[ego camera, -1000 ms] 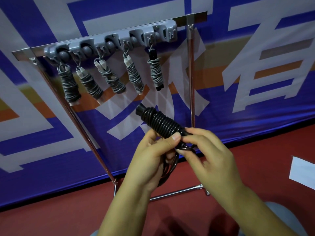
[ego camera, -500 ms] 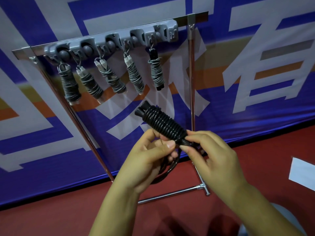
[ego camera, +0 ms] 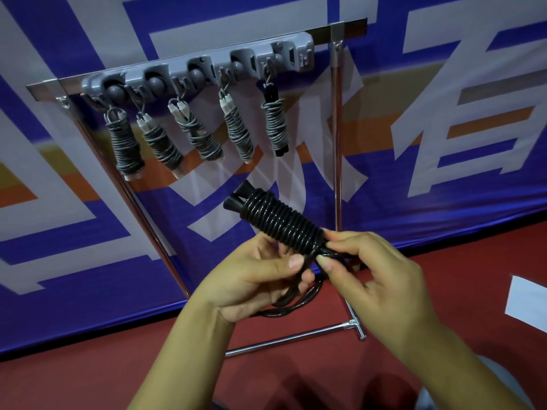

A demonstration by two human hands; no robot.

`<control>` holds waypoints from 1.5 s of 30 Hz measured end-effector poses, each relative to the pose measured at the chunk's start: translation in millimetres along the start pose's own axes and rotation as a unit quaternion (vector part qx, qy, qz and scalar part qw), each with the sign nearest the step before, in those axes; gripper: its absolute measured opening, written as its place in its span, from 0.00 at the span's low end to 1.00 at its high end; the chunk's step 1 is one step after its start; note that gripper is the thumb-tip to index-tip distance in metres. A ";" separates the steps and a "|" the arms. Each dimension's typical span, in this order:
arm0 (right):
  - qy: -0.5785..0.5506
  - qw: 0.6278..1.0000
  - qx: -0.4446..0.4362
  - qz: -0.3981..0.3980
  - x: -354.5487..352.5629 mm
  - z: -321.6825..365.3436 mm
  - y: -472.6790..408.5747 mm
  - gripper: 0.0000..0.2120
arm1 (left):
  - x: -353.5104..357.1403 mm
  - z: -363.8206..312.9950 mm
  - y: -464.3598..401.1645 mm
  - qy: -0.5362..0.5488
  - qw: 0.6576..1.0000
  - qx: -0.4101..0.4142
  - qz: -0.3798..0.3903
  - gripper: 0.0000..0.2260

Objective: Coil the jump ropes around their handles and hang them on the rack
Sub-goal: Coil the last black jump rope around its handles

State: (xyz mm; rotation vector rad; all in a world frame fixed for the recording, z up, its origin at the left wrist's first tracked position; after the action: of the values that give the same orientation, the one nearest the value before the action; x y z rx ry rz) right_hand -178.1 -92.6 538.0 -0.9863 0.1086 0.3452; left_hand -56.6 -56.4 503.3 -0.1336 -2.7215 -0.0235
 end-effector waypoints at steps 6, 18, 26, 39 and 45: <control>0.009 0.999 -0.037 0.011 -6.1 14.0 -8.3 0.11 | 1.1 14.9 0.4 0.053 0.997 -0.058 0.023 0.12; 0.033 0.998 -0.048 -0.031 -0.6 -2.4 -3.7 0.10 | 11.0 33.9 -4.5 0.103 0.985 -0.114 0.078 0.09; 0.020 0.998 0.018 -0.048 -10.9 -9.2 -3.9 0.12 | -9.1 16.5 -13.7 -0.094 0.993 -0.024 -0.074 0.05; -0.205 0.937 0.272 -0.075 0.4 -32.3 10.0 0.08 | -2.8 -13.5 -15.7 -0.149 0.973 0.137 -0.115 0.28; -0.348 0.877 0.328 -0.033 12.8 -32.4 8.7 0.10 | 3.6 -28.1 -8.3 -0.105 0.967 0.190 -0.130 0.22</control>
State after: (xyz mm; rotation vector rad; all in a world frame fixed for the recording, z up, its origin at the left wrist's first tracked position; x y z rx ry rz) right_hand -166.8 -112.2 510.0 -0.1498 -0.4432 0.5377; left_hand -49.3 -65.4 530.5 0.3505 -2.8719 0.4593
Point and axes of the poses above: each hand's wrist, its own y-axis away from the middle knuckle, its own x-axis out of the palm, z = x × y, the point moved 9 cm from there along -y, towards the middle knuckle, and after that the axes turned 2 degrees about -y, right-handed, at the moved point
